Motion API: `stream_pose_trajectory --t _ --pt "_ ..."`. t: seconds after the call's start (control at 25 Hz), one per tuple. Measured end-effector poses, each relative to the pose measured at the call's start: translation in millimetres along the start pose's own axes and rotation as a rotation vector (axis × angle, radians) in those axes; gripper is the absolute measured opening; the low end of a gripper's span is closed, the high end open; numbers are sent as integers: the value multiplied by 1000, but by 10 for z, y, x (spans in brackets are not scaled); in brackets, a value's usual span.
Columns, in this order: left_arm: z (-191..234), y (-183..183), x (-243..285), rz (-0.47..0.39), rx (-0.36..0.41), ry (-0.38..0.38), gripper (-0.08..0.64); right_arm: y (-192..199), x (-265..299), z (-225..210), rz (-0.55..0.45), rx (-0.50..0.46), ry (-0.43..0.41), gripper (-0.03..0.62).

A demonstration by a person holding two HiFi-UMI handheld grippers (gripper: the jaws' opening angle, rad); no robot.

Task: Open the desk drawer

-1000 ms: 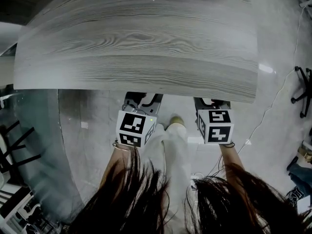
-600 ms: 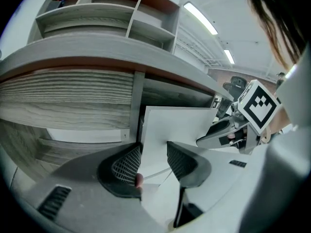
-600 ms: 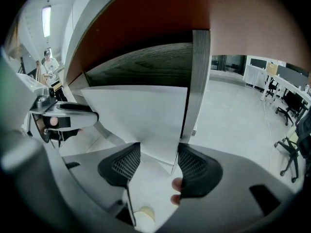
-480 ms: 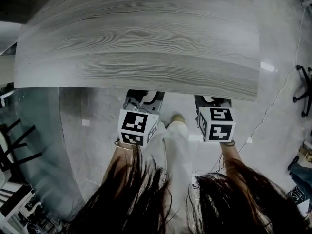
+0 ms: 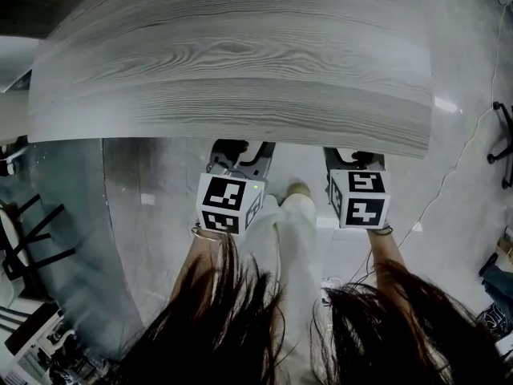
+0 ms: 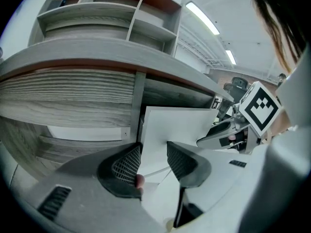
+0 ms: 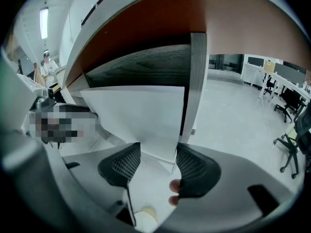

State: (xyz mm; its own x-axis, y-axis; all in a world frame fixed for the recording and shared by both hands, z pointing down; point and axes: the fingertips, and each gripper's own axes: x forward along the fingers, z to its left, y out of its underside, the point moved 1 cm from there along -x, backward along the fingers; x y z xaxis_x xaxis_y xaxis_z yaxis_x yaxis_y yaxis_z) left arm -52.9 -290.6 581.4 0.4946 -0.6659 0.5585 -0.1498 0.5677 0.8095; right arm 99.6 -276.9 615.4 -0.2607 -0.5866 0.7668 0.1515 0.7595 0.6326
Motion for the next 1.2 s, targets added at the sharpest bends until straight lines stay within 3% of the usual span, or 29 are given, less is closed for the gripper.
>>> stream_pose_trajectory --t 1.2 --pt "-110 213 -251 16 -6 5 153 257 -162 131 27 -26 10 229"
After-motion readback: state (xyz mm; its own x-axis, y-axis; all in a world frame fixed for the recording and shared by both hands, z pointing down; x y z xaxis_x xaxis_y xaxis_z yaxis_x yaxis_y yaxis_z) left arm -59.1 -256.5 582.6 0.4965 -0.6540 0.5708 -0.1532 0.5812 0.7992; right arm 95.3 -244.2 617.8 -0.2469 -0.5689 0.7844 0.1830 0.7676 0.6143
